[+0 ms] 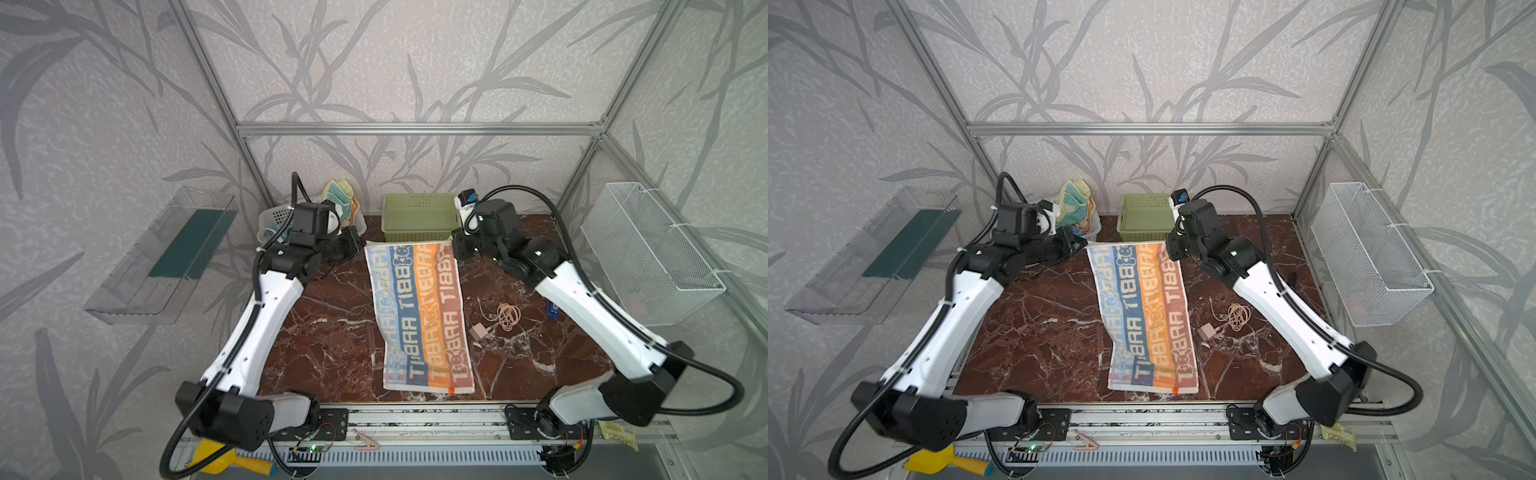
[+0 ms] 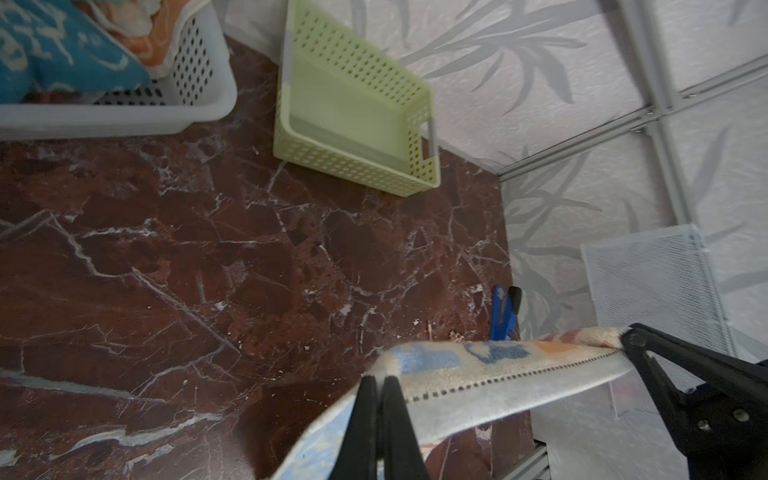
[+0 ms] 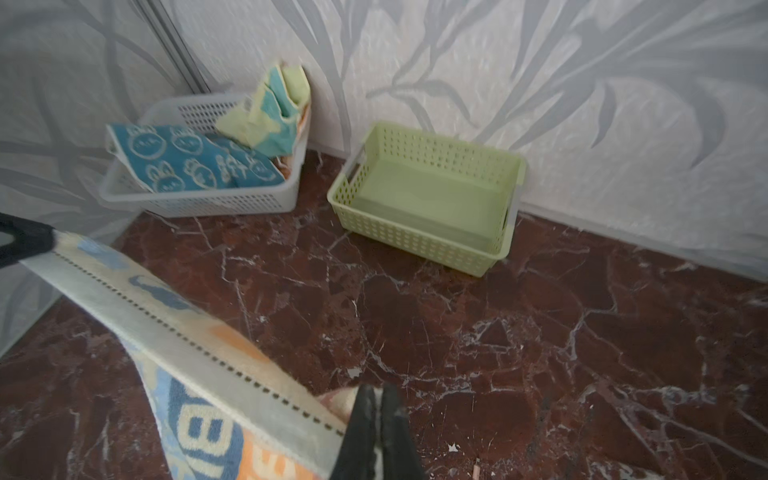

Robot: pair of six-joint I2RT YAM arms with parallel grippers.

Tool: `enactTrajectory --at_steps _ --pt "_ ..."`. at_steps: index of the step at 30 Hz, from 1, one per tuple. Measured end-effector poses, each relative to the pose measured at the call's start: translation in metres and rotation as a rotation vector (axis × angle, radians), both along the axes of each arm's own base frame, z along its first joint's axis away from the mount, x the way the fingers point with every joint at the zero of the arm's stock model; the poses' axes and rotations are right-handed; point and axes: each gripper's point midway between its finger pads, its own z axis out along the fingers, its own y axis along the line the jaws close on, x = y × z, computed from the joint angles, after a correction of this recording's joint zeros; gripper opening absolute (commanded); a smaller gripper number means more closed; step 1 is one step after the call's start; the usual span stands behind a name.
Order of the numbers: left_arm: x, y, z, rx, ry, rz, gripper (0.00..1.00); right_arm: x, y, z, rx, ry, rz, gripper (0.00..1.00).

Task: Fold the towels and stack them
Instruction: 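Lift the towel with both grippers and lay it flat on the table, then grasp the towel's far edge with both grippers and fold it toward the robot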

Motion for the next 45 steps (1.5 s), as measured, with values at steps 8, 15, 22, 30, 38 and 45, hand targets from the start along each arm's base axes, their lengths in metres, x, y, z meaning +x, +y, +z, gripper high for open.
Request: enactTrajectory --at_steps 8,15,22,30,38,45 --pt "0.086 -0.003 -0.11 0.039 0.094 -0.003 0.0 0.07 0.009 -0.172 0.006 0.329 -0.011 0.0" --pt "0.116 -0.003 -0.127 0.052 0.045 -0.015 0.0 0.097 0.016 -0.155 0.07 0.271 0.001 0.0" --pt "0.11 0.003 -0.11 0.054 -0.008 -0.014 0.0 0.1 0.017 -0.137 0.097 0.241 0.017 0.0" --pt "0.066 0.004 -0.094 0.026 -0.016 -0.051 0.0 0.071 0.009 -0.115 0.142 0.243 0.025 0.0" --pt "-0.016 -0.001 -0.164 -0.027 0.177 -0.078 0.0 -0.005 -0.006 -0.187 0.188 0.485 -0.011 0.0" --pt "-0.059 -0.003 -0.198 -0.062 0.283 -0.083 0.0 -0.048 -0.009 -0.228 0.218 0.651 -0.044 0.0"
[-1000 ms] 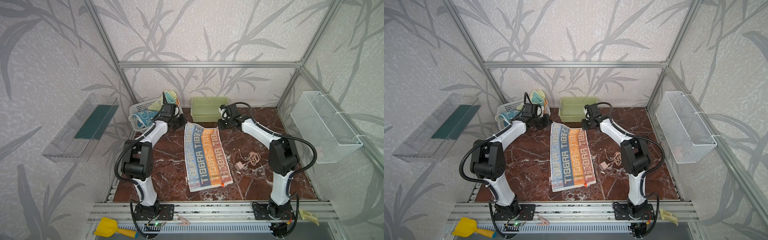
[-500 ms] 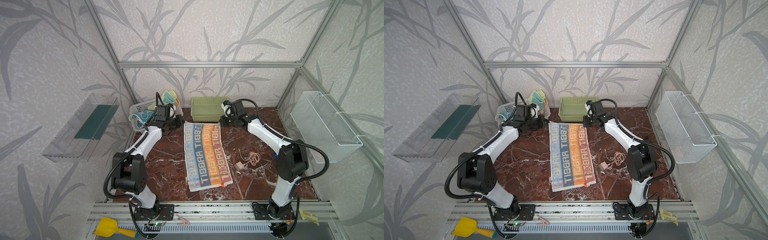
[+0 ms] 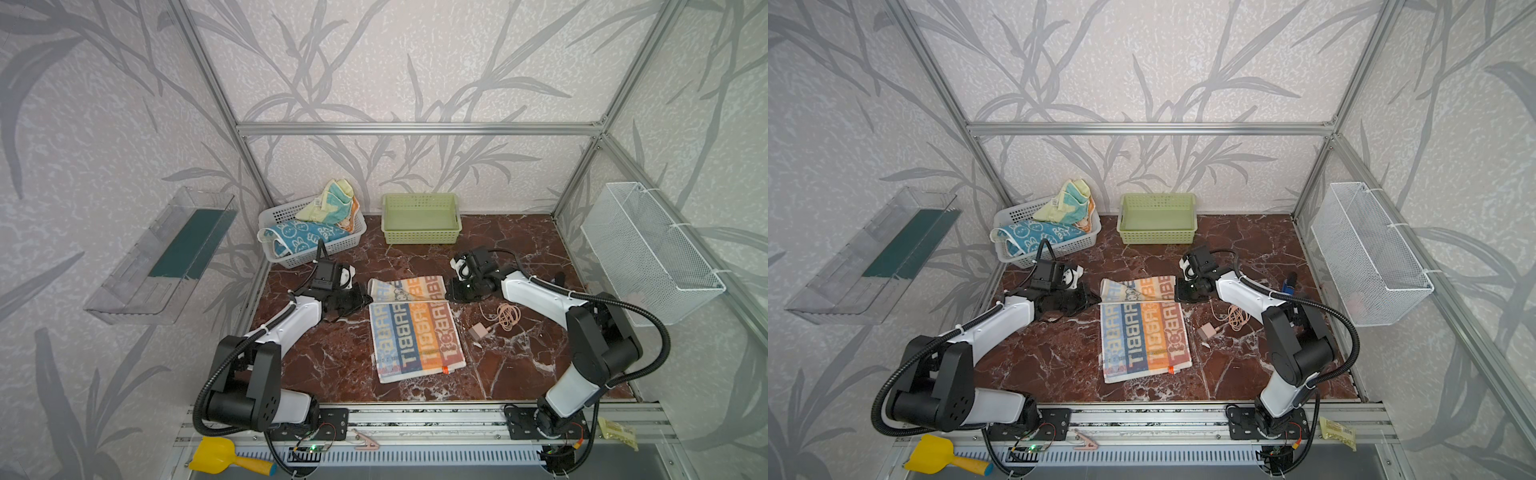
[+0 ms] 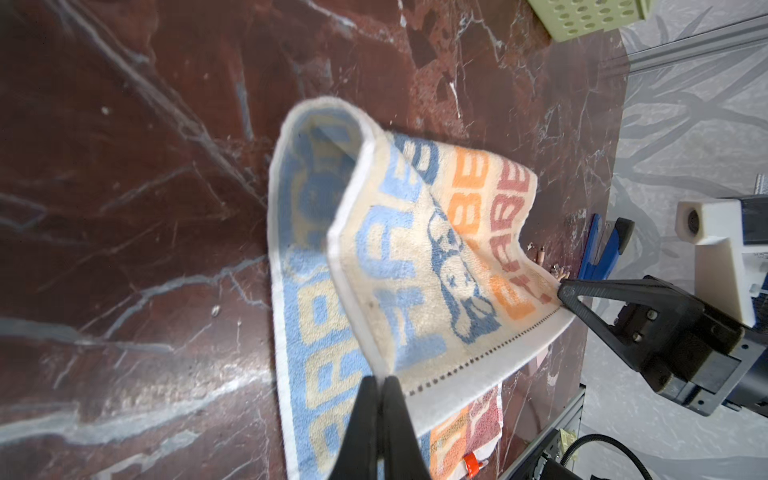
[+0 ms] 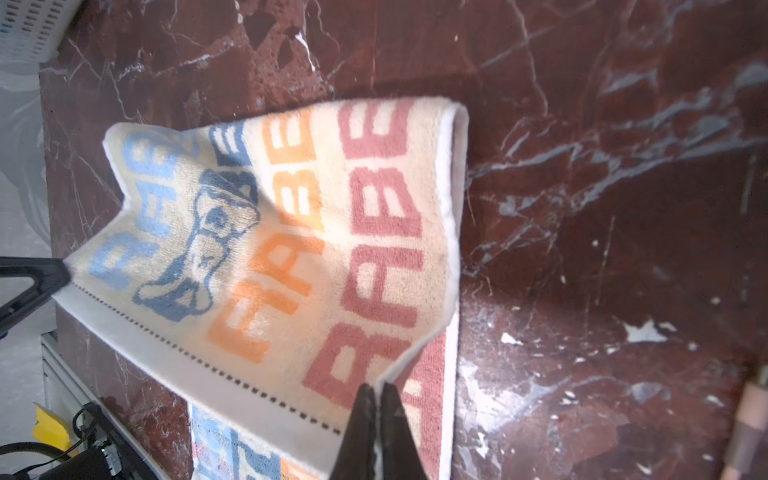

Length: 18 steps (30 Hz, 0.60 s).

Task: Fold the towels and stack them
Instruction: 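Grasp the towel's far edge with both grippers and fold it toward the robot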

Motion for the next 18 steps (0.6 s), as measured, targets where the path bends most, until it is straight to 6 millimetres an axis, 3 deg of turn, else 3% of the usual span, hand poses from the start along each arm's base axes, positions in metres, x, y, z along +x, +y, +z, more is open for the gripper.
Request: enactTrajectory --at_steps 5,12,15,18 --pt "0.0 0.0 0.014 -0.011 -0.028 0.008 0.0 0.001 0.001 0.016 0.014 -0.031 -0.012 0.0" --pt "0.015 0.001 0.056 -0.007 -0.104 0.019 0.0 0.013 0.002 0.071 0.043 -0.161 -0.024 0.0" --pt "0.01 -0.002 0.058 -0.004 -0.108 0.012 0.0 0.009 0.001 0.083 0.048 -0.185 -0.024 0.0" --pt "-0.004 -0.007 0.046 0.0 -0.081 -0.008 0.0 -0.003 -0.004 0.081 0.042 -0.177 -0.022 0.0"
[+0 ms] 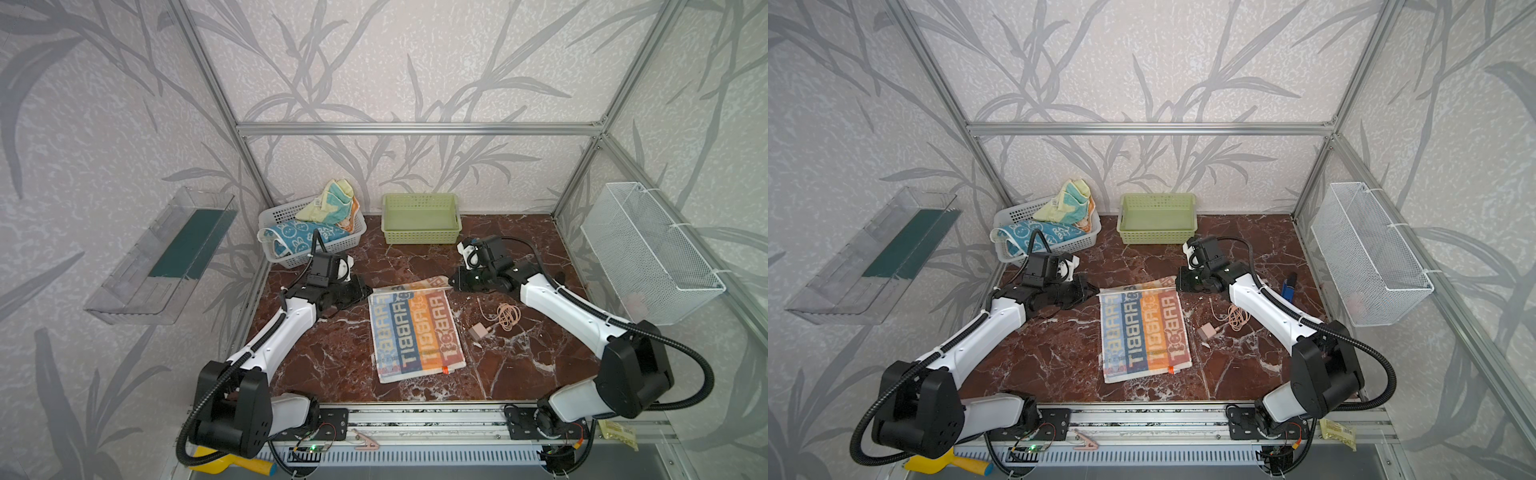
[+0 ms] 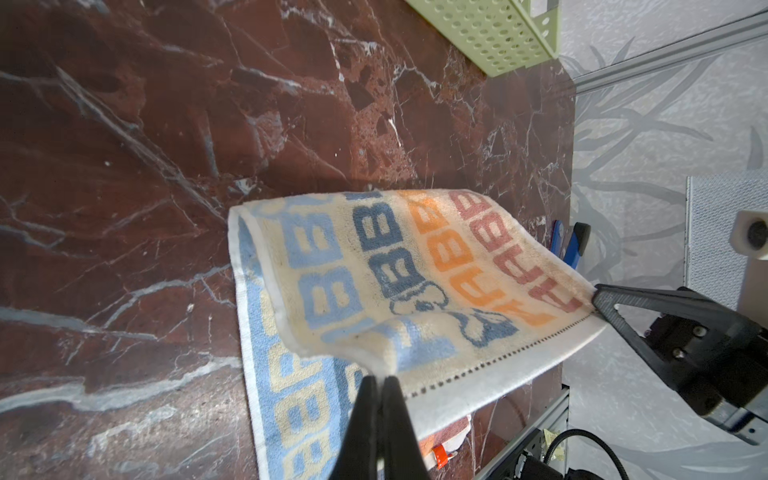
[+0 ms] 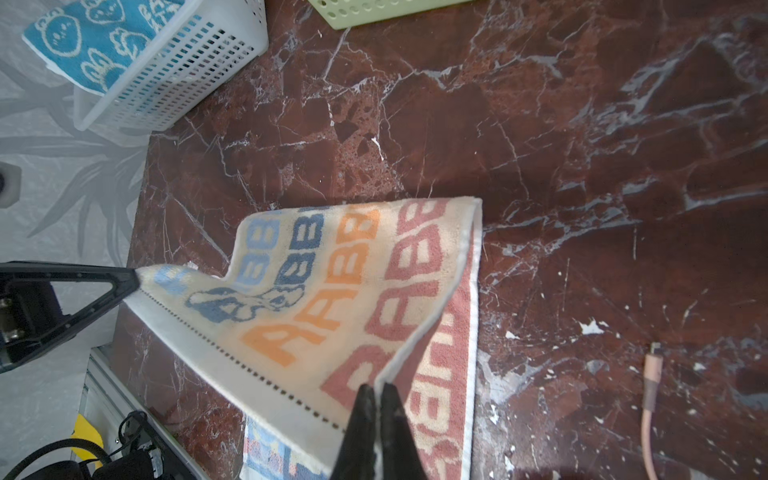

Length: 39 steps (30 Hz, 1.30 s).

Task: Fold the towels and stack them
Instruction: 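Grasp the towel's far edge with both grippers and fold it toward the robot, then lower the folded edge onto the near edge and open both grippers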

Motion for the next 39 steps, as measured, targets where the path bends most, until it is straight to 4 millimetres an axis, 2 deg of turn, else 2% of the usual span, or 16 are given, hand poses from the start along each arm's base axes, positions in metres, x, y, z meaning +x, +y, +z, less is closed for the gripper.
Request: enactTrajectory --at_steps 7,11,15,21,24,27,33,39 --pt "-0.056 -0.014 -0.045 0.021 0.141 -0.069 0.0 -0.047 -0.013 -0.043 -0.05 0.114 0.02 0.0" --pt "-0.074 -0.013 -0.06 0.021 0.19 -0.066 0.0 -0.069 -0.013 -0.061 -0.061 0.174 0.04 0.0" --pt "-0.076 -0.013 -0.051 0.018 0.173 -0.058 0.0 -0.075 -0.013 -0.052 -0.051 0.158 0.047 0.0" --pt "-0.069 -0.014 -0.009 0.021 0.081 -0.06 0.0 -0.079 -0.017 -0.018 -0.018 0.077 0.047 0.0" --pt "-0.074 -0.013 0.0 0.023 0.056 -0.064 0.0 -0.082 -0.017 -0.011 -0.006 0.06 0.053 0.0" --pt "-0.082 -0.013 -0.003 0.026 0.066 -0.068 0.0 -0.093 -0.017 -0.02 -0.004 0.083 0.069 0.0" --pt "-0.109 -0.014 -0.029 0.022 0.148 -0.082 0.0 -0.125 -0.019 -0.056 -0.013 0.189 0.109 0.0" --pt "-0.135 -0.02 -0.052 0.023 0.212 -0.102 0.0 -0.144 -0.023 -0.073 -0.008 0.247 0.122 0.0"
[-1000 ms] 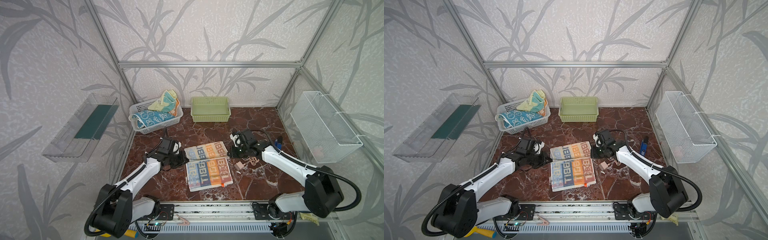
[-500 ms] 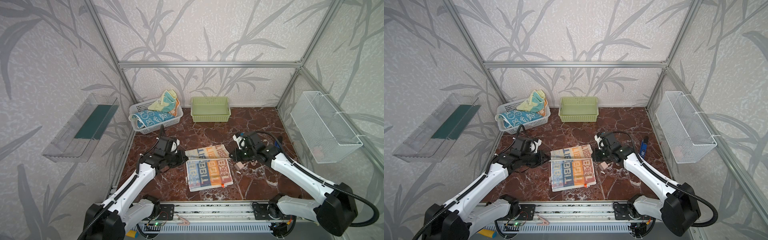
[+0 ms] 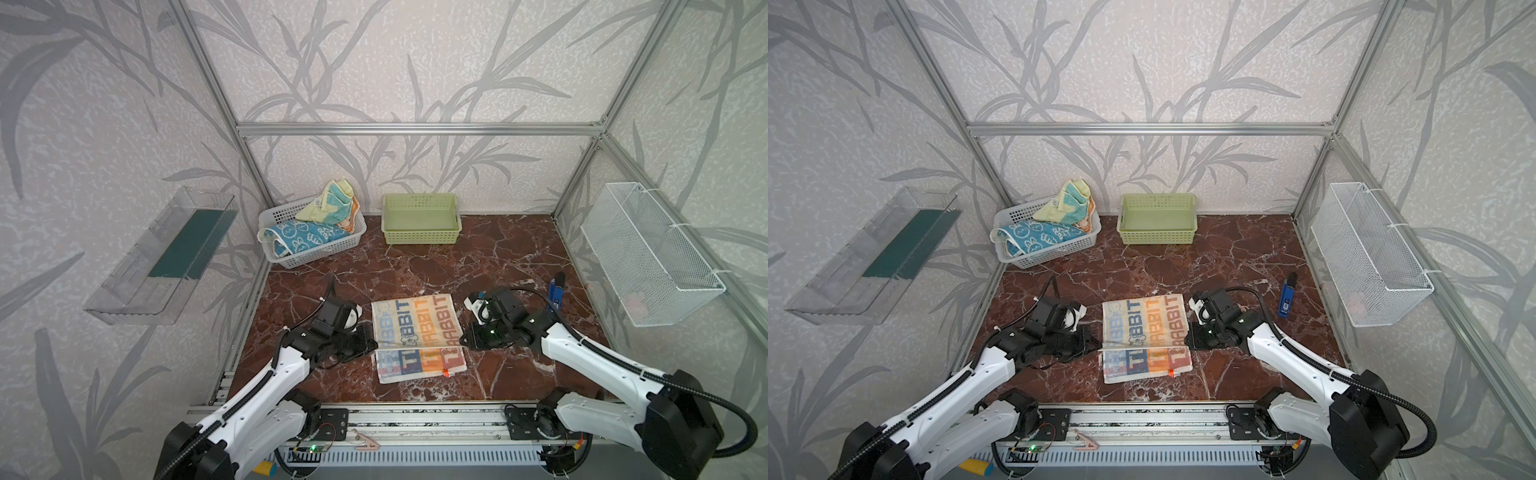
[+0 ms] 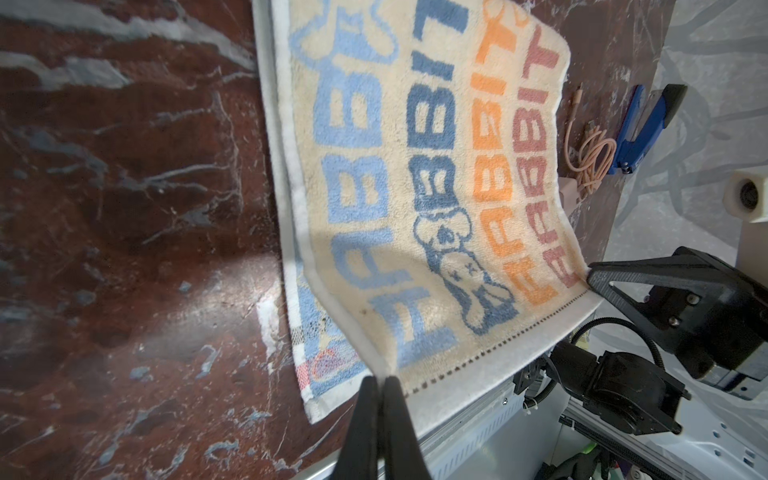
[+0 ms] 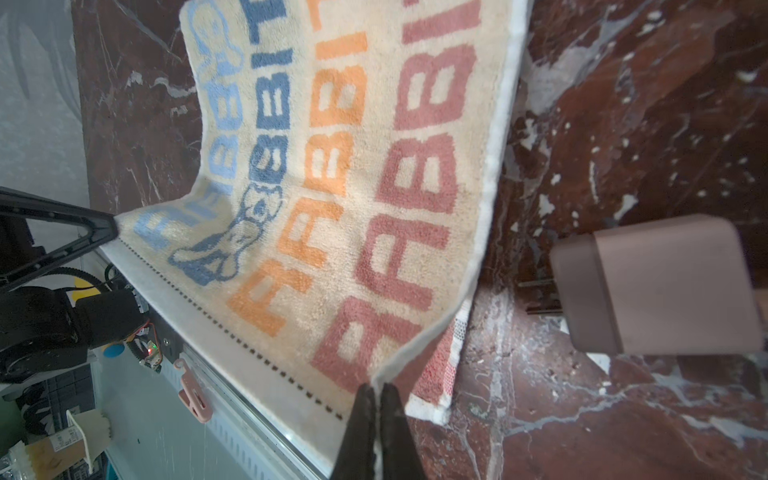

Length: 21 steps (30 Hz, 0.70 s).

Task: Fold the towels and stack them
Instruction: 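Lower the folded edge onto the near edge and open both grippers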

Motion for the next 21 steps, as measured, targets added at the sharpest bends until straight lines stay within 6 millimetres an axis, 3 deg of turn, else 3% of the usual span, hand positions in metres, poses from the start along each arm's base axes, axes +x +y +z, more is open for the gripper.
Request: enactTrajectory --at_steps 11,21 --pt "-0.019 -0.006 -0.029 0.016 0.055 0.003 0.0 -0.023 -0.007 -0.034 -0.005 0.078 0.025 0.0" --pt "-0.029 -0.008 -0.054 0.047 0.101 0.007 0.0 -0.026 -0.007 -0.058 -0.039 0.113 0.056 0.0"
